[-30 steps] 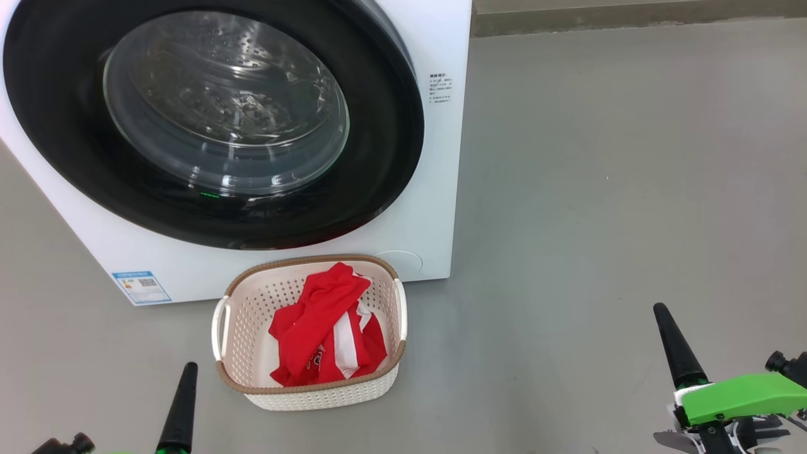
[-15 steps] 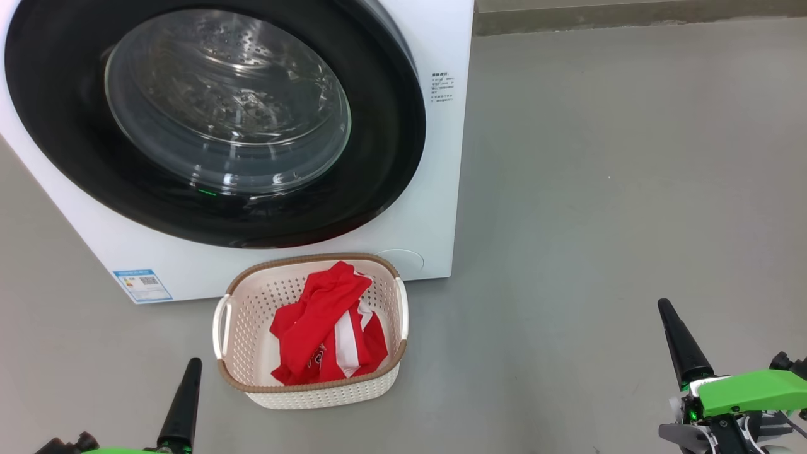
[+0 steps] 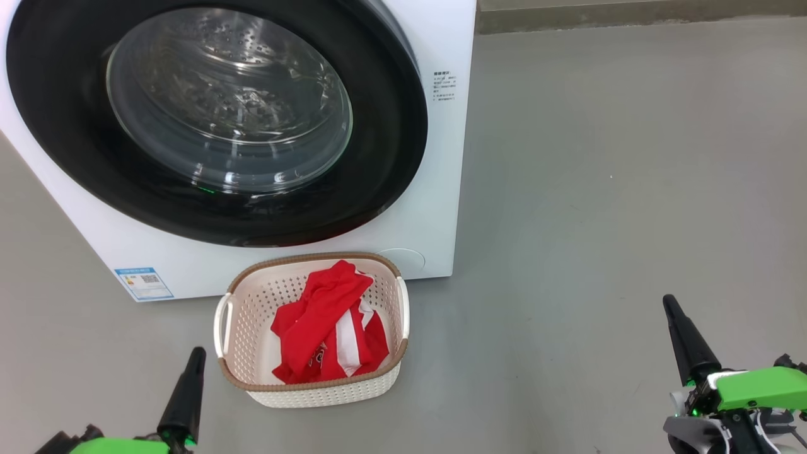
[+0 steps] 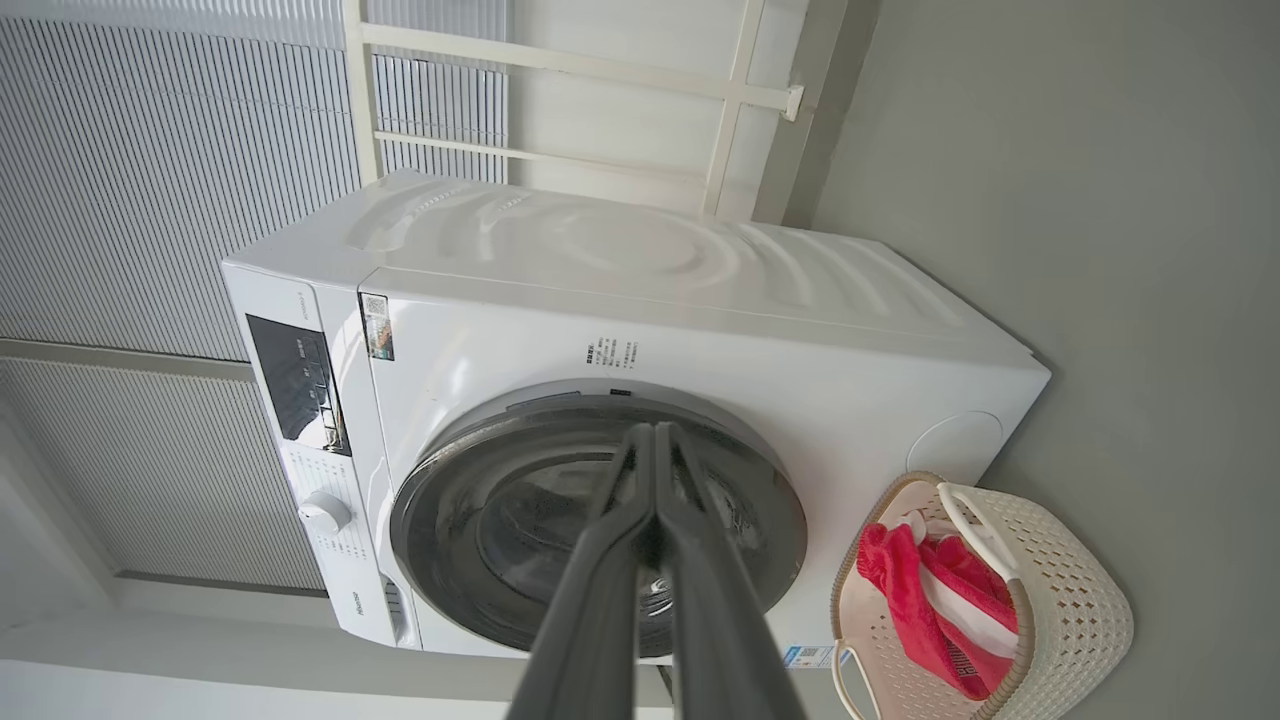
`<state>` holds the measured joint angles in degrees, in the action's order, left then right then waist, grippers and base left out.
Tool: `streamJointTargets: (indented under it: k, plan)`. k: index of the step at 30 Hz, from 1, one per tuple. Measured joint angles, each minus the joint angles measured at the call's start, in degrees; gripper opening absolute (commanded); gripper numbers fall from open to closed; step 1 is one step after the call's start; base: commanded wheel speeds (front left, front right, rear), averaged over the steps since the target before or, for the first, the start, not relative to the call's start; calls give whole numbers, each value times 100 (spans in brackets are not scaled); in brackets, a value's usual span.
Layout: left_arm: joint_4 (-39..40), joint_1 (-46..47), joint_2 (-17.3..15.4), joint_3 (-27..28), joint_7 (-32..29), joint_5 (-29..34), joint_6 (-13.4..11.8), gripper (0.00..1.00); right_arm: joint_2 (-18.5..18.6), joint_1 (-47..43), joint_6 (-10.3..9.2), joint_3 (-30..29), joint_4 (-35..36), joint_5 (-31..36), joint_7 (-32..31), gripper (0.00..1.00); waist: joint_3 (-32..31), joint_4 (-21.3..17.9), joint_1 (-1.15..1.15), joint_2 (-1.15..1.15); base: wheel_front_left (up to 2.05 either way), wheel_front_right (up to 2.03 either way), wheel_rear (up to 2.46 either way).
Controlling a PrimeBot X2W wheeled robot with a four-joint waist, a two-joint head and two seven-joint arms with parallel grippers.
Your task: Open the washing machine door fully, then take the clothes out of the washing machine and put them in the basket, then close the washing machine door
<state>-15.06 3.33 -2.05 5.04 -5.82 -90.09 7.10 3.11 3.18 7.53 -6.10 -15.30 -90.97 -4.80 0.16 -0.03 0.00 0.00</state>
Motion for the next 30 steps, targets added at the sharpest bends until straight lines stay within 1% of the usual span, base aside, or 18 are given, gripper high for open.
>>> streamJointTargets:
  k: [4,30]
  plan:
    - [-12,64,0,-3,-23,-169,0,0,0,61,-1,-32,-7,-171,-36,0,2,3,0,0,0,0,0]
    - [-18,64,0,-3,-23,-170,0,0,-7,60,-1,-58,-10,-179,-77,0,2,3,0,0,0,0,0]
